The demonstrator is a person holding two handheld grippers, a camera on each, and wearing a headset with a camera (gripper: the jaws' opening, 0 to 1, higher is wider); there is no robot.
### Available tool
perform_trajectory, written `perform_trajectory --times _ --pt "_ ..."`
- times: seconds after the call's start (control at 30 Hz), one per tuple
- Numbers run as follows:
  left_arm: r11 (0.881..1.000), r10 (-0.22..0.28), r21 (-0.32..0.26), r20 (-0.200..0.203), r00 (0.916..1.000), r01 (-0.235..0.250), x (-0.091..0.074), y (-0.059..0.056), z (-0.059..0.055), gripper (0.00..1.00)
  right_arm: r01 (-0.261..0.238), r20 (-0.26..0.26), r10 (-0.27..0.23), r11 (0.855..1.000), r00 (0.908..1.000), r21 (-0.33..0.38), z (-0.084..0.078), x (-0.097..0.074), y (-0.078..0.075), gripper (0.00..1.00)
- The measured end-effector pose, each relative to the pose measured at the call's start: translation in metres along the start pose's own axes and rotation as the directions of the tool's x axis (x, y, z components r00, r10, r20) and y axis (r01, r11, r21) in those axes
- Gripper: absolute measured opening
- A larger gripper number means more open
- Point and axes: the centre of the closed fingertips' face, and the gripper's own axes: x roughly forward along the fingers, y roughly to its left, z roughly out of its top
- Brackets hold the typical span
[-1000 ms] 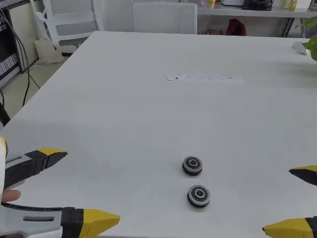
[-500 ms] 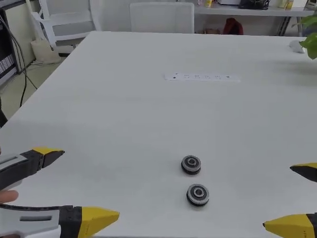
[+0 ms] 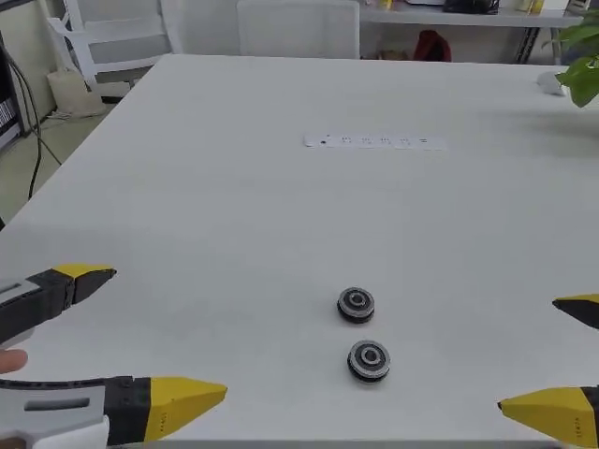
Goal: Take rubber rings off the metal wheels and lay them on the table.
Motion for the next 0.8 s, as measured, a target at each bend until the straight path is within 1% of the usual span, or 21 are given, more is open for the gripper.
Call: perform_trajectory --times 0.13,0.27,0.33,0.4,0.5,0.57,0.6,0.7,0.8 --pt "1.0 0.015 0.004 0.006 0.9999 -0.015 -0.002 0.001 0.003 1.0 -0.004 0.002 0.004 1.0 1.0 -0.001 0.0 -0.002 0.0 0.99" --pt "1.0 0.022 0.016 0.006 0.9997 -0.022 -0.004 -0.001 0.006 1.0 -0.02 0.018 0.02 1.0 0.9996 0.009 0.001 -0.002 -0.001 0.98" --pt "0.999 0.032 0.015 0.009 0.9994 -0.032 -0.005 -0.001 0.008 1.0 -0.018 0.006 0.018 1.0 0.9998 0.014 -0.002 -0.001 -0.004 0.98" --pt "0.999 0.041 0.012 0.014 0.9991 -0.041 -0.006 -0.002 0.01 1.0 -0.018 -0.003 0.018 1.0 0.9998 -0.001 -0.004 -0.001 -0.006 0.97" --pt "0.999 0.043 0.012 0.022 0.9988 -0.044 -0.006 -0.006 0.012 0.99 -0.021 0.005 0.021 1.0 0.9998 0.004 -0.004 -0.006 -0.012 0.97" --pt "0.998 0.054 0.014 0.022 0.9983 -0.055 -0.006 -0.006 0.013 0.99 -0.016 0.014 0.016 1.0 0.9998 0.011 -0.003 -0.009 -0.017 0.96" --pt "0.998 0.062 0.024 0.02 0.9979 -0.062 -0.006 -0.007 0.013 0.99 -0.016 0.016 0.016 1.0 0.9997 0.013 -0.003 -0.01 -0.019 0.96" --pt "0.998 0.049 0.039 0.013 0.9987 -0.049 -0.006 -0.014 0.016 1.0 -0.016 0.024 0.016 1.0 0.9996 0.025 -0.003 -0.011 -0.025 0.95" --pt "0.998 0.056 0.035 0.009 0.9984 -0.056 -0.005 -0.015 0.02 1.0 -0.03 0.016 0.03 0.999 0.9994 0.018 -0.005 -0.01 -0.027 0.95"
